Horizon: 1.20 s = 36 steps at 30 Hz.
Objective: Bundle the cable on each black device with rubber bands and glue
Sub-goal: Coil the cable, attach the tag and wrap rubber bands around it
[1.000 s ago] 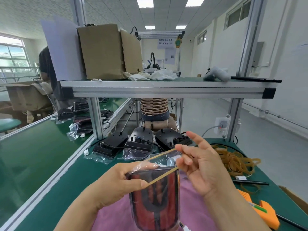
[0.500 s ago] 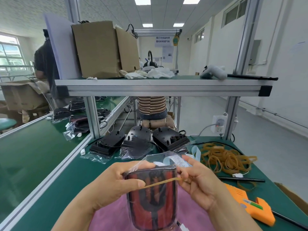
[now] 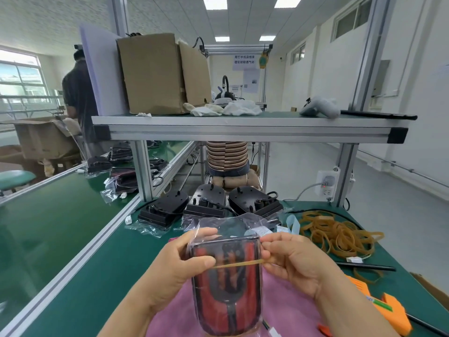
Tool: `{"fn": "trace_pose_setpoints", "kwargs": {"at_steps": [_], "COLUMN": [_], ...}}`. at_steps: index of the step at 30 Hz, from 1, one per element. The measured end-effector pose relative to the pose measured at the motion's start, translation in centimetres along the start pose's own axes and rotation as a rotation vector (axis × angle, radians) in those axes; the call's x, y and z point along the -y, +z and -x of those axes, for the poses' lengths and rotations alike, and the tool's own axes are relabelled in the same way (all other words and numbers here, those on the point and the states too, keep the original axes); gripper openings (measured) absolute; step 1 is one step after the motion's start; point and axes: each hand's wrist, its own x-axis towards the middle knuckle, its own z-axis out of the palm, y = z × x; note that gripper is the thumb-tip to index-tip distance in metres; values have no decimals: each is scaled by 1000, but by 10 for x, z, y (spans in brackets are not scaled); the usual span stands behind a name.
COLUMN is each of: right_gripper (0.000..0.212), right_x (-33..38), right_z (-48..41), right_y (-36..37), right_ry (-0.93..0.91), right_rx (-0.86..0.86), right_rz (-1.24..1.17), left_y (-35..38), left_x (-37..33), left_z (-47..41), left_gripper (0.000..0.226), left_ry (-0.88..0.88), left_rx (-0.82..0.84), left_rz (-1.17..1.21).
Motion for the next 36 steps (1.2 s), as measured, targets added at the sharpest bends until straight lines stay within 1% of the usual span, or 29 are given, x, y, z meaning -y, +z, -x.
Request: {"fn": "trace_pose_setpoints", "kwargs": {"at_steps": [1, 3, 6, 9, 14, 17, 19, 20, 23, 24, 25, 26, 27, 29, 30, 31, 32, 34, 35, 36], "right_gripper": [12, 11, 9, 9, 23, 21, 21, 22, 26, 26, 26, 29, 38, 64, 74, 76, 71, 49, 42, 41], "right_x": [1, 5, 9, 13, 21, 24, 26, 26, 28, 28, 28, 27, 25, 21, 18, 16, 14, 9, 6, 5], "right_z": [0, 1, 2, 2, 6, 6, 6, 7, 9, 9, 10, 10, 10, 6, 4, 2, 0, -2, -3, -2], "right_y": [-1, -4, -6, -9, -20, -28, -29, -29, -33, -36, -38, -39, -38, -29, -23, -16, -10, -2, 0, 1], "right_ry": [-9, -28, -64, -94, 16, 56, 48, 23, -111, -136, -154, -168, -178, -183, -189, -194, -201, -248, -275, -296], "right_rx": [-9, -38, -78, -73, 55, 122, 149, 145, 57, 38, 33, 50, 94, 186, 206, 218, 225, 259, 270, 271], "right_rz": [51, 154, 307, 411, 320, 269, 320, 415, 885, 964, 989, 979, 947, 855, 830, 810, 791, 734, 689, 646], "left_y": [3, 6, 10, 14, 13, 13, 15, 15, 13, 11, 10, 10, 10, 11, 11, 11, 10, 7, 6, 3], "left_x": [3, 5, 3, -1, -4, -6, -7, -8, -6, -5, -5, -4, -4, -4, -4, -4, -3, -3, -5, -7], "left_z": [-1, -4, -7, -9, -9, -7, -8, -8, -8, -8, -7, -7, -7, -8, -9, -9, -9, -8, -7, -5], "left_gripper": [52, 50, 47, 44, 42, 36, 35, 34, 34, 34, 35, 36, 37, 38, 38, 37, 37, 40, 43, 45], "left_ry": [-1, 4, 17, 39, 44, 39, 37, 36, 40, 44, 48, 51, 52, 52, 54, 59, 63, 76, 83, 93], "left_rx": [-19, -42, -40, -38, -48, -42, -34, -37, -60, -63, -64, -64, -60, -50, -49, -49, -47, -32, -16, 3], "left_rz": [50, 77, 60, 17, -37, -54, -65, -74, -87, -83, -79, -76, -73, -68, -67, -71, -79, -110, -122, -128]}}
